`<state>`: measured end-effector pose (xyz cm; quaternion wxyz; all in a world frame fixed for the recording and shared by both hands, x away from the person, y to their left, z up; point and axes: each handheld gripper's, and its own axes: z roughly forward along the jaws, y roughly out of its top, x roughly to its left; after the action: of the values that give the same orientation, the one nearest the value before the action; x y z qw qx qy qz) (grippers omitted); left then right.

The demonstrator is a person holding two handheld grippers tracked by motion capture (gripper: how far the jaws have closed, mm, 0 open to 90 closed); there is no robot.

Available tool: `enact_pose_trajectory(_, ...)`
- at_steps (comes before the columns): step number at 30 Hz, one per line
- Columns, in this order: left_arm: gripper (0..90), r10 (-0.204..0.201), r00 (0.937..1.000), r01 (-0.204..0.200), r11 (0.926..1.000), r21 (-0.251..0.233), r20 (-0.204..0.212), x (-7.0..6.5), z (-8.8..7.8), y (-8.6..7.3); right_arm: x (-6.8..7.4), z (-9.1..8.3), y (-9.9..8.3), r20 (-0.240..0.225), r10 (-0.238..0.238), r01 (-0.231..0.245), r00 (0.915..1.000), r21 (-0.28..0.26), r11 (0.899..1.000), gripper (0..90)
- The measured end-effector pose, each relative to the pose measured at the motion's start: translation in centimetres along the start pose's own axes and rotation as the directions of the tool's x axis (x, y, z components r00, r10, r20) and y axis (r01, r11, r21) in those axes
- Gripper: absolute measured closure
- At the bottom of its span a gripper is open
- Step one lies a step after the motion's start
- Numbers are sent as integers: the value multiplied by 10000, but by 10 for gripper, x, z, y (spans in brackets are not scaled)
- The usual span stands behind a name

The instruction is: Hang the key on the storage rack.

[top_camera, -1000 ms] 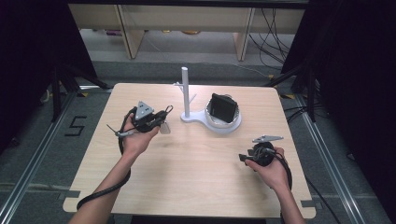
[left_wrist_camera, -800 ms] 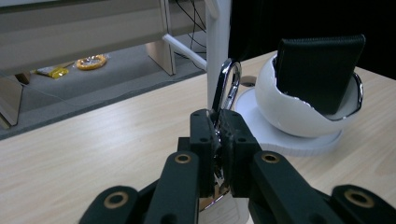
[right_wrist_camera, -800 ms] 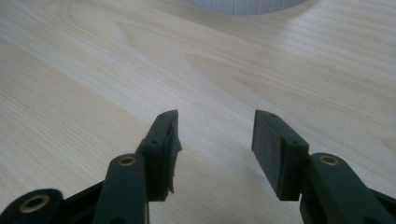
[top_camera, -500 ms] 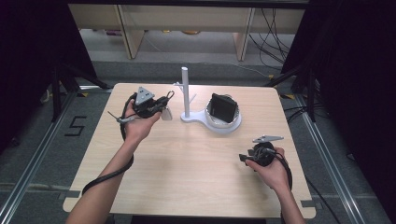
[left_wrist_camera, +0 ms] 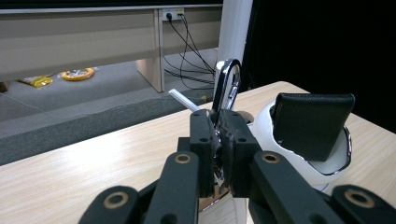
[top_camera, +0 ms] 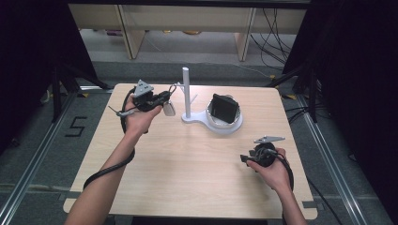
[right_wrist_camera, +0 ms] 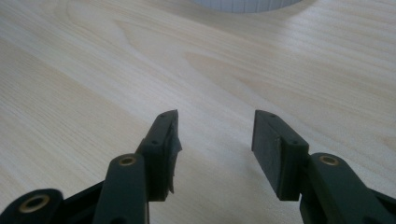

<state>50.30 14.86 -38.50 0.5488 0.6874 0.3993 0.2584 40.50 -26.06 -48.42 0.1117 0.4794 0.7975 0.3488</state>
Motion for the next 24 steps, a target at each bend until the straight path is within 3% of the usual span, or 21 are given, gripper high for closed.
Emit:
enact_pose_trajectory(3, 834, 36, 10000, -36, 10000, -33, 16, 0, -1, 1, 0, 0, 0, -22, -26, 26, 10000, -9, 10000, 520)
enact_pose_trajectory(9, 835, 212, 9992, -213, 9998, -26, -330, -2, -2, 4, 0, 1, 0, -150, -28, 28, 9999, -22, 10000, 520)
enact_pose_trajectory(12, 834, 322, 9974, -317, 9995, 84, -647, -2, -2, 5, 3, 0, 0, -40, 201, -201, 9998, 166, 9997, 520)
enact_pose_trajectory(15, 834, 265, 9961, -260, 9996, 71, -839, -2, -1, 5, 0, 2, 0, 24, -40, 39, 10000, 40, 10000, 521)
enact_pose_trajectory(24, 834, 563, 9878, -519, 9981, 343, -1452, -7, 5, 4, 1, 0, 0, -103, 179, -177, 9998, 181, 9997, 520)
